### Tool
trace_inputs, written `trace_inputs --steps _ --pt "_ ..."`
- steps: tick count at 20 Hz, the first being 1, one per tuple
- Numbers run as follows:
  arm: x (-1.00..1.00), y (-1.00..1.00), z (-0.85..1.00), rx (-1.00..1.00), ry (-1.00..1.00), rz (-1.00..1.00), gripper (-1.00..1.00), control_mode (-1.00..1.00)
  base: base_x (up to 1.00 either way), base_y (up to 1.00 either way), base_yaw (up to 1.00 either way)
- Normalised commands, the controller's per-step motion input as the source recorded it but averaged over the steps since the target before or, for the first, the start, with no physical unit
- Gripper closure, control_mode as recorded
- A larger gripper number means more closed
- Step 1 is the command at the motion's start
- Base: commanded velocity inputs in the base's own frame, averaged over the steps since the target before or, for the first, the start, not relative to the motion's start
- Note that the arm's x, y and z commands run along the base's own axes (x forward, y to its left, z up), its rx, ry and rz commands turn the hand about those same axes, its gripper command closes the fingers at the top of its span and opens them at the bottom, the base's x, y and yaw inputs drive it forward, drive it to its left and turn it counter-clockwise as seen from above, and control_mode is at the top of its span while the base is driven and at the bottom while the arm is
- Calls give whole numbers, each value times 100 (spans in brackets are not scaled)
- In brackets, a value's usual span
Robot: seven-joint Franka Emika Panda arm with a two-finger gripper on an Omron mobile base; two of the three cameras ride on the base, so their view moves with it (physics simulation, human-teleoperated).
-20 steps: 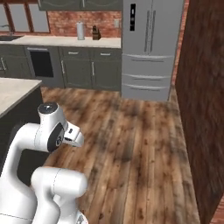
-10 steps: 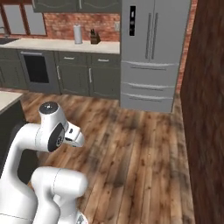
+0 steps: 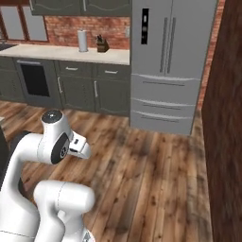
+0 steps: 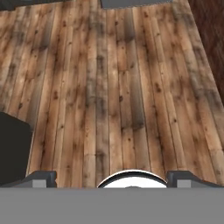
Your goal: Place one of the steaks on the plate and the other in the bowl. Then place the bowl in the fridge.
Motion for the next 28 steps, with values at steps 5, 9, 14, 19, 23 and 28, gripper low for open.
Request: trace_inputs --steps 5,9,14,19,23,28 --pt "0 0 0 0 0 0 -100 100 72 -30 4" --pt "0 0 0 0 0 0 -100 100 67 -35 4" --pt "0 0 0 0 0 0 -100 100 64 -41 2" --pt "0 0 0 0 0 0 -100 100 62 -48 0" --pt "0 0 0 0 0 0 -100 100 66 -49 0" --pt "0 0 0 0 0 0 -100 100 64 -42 0"
